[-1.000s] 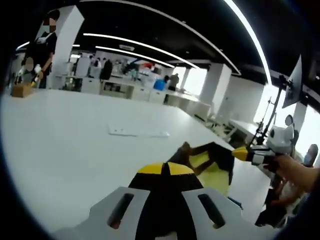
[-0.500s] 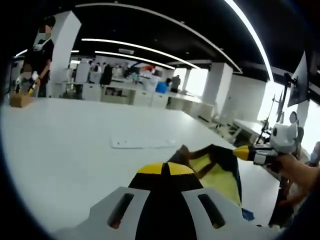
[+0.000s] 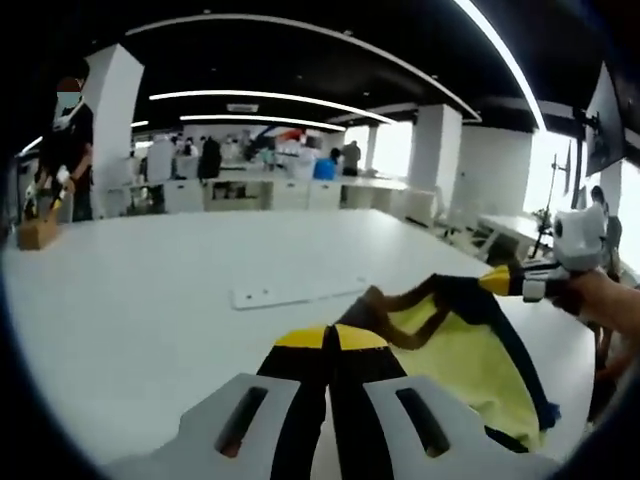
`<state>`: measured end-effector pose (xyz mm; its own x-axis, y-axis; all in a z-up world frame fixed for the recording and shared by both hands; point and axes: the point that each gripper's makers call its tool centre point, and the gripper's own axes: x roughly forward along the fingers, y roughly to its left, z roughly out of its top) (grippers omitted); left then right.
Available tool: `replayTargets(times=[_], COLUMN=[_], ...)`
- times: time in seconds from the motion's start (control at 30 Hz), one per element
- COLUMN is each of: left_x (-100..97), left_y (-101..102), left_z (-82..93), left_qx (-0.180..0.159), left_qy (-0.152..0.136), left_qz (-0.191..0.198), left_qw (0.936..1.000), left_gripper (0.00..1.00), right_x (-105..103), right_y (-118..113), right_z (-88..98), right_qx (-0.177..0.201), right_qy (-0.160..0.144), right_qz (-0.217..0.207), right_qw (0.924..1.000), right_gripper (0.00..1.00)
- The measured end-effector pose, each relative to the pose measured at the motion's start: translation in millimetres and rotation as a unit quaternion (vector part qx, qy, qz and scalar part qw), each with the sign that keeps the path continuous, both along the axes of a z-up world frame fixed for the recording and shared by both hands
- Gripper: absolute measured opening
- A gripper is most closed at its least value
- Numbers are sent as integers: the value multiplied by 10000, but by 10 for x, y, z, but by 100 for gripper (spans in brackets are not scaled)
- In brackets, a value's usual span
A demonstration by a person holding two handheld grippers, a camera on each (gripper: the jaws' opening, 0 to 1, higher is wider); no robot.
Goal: Fold the garment on the visible template until the final outline fits inside the template.
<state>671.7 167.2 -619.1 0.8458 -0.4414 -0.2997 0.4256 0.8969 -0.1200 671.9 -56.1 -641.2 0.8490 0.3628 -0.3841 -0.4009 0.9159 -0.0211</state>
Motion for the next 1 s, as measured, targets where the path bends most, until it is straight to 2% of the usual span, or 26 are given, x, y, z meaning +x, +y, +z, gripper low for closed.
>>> replayTargets(times=[0.1, 0.13, 0.2, 0.43, 0.5, 0.53, 0.57, 0.7, 0.8, 0.87, 1.0], left_x=[117, 130, 185, 271, 302, 300, 312, 342, 366, 377, 346], left_y=[12, 6, -6, 42, 36, 40, 42, 54, 94, 141, 163], left_z=[-126, -176, -247, -627, -717, -753, -761, -833, -873, -892, -864], left_qx=[-78, -157, -182, 358, 239, 64, 15, 237, 357, 335, 176], left_qy=[-10, 107, 100, 435, 550, 687, 693, 701, 702, 739, 791], left_qz=[19, 27, -12, 55, 77, 157, 160, 138, 174, 237, 276], left_qw=[10000, 9998, 9998, 9984, 9982, 9975, 9975, 9972, 9967, 9964, 9963], left_gripper=[0, 0, 0, 0, 0, 0, 0, 0, 0, 0, 0], right_x=[93, 113, 150, 279, 286, 304, 307, 326, 345, 345, 354], right_y=[-22, -25, -23, -11, 8, 4, 11, -14, -21, -17, -15], right_z=[-143, -178, -266, -521, -637, -678, -708, -792, -825, -864, -839], right_qx=[49, 48, 23, -86, 45, 70, 61, 71, 229, 442, 398], right_qy=[126, 156, 215, 388, 666, 727, 778, 892, 968, 1126, 1094], right_qz=[-97, -124, -177, -264, -244, -251, -211, -259, -345, -488, -488], right_qw=[9999, 9998, 9996, 9989, 9975, 9970, 9967, 9957, 9944, 9915, 9920], right_gripper=[0, 0, 0, 0, 0, 0, 0, 0, 0, 0, 0])
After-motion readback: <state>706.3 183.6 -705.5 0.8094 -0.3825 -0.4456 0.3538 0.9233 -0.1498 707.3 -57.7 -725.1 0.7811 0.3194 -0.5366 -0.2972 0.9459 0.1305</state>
